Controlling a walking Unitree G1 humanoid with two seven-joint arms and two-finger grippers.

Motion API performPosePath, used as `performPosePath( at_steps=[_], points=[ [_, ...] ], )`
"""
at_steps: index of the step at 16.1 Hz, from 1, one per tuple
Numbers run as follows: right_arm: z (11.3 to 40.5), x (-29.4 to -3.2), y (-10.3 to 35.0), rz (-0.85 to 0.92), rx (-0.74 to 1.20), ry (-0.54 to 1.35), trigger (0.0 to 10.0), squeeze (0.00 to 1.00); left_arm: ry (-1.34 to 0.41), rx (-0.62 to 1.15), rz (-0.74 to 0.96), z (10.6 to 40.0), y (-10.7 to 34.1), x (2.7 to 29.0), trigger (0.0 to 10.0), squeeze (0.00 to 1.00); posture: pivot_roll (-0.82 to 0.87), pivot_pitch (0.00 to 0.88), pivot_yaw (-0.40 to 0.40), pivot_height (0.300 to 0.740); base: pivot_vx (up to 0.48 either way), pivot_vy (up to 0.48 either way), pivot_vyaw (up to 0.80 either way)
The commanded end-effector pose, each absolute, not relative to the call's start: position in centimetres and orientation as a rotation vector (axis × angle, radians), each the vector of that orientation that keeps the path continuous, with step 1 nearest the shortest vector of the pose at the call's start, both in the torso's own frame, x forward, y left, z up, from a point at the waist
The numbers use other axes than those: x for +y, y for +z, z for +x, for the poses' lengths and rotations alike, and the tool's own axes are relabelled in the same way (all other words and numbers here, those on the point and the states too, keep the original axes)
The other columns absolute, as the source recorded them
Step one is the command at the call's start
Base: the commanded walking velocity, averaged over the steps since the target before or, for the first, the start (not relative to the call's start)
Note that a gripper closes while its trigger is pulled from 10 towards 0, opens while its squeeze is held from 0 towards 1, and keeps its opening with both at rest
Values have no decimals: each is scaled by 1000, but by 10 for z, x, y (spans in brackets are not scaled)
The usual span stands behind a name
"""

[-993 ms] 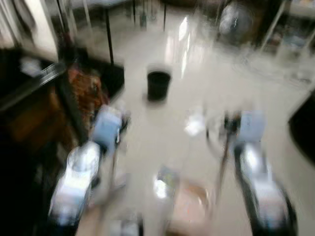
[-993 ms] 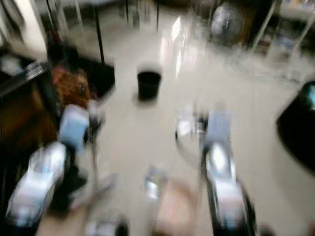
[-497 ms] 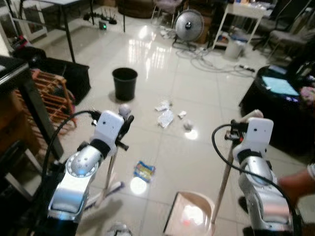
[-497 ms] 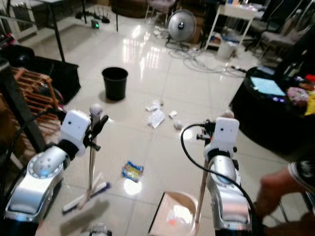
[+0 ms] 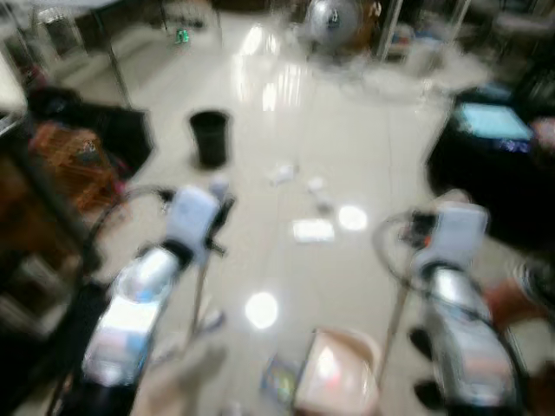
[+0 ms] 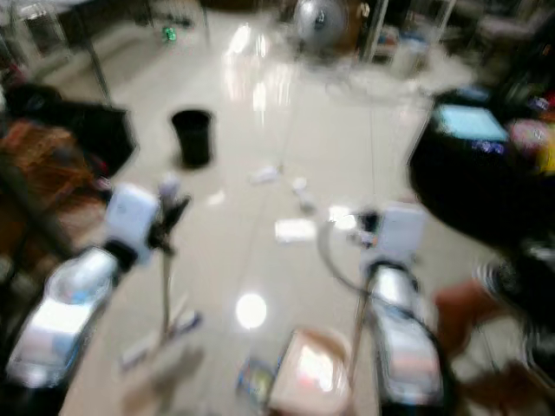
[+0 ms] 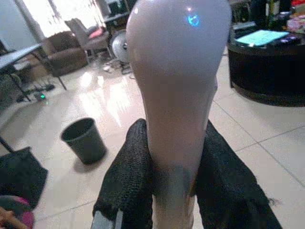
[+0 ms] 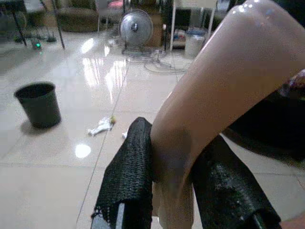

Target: Sweep floor

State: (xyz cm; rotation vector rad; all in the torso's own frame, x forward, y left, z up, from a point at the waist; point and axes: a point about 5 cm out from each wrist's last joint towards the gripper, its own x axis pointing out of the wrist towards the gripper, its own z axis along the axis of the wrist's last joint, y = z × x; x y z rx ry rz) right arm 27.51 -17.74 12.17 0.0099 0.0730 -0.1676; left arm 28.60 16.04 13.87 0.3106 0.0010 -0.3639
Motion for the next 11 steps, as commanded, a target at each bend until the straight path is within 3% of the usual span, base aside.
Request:
performPosePath(
  at_steps=[1,11],
  points=[
    [275,-185,127,17,48,-197,10000,0,-376,-65,334,289,153,154,10000,0,92,0,-17,740,0,0,0],
    [278,-180,128,-29,35,-176,10000,0,-359,-94,345,292,156,153,10000,0,101,0,-27,740,0,0,0]
  ],
)
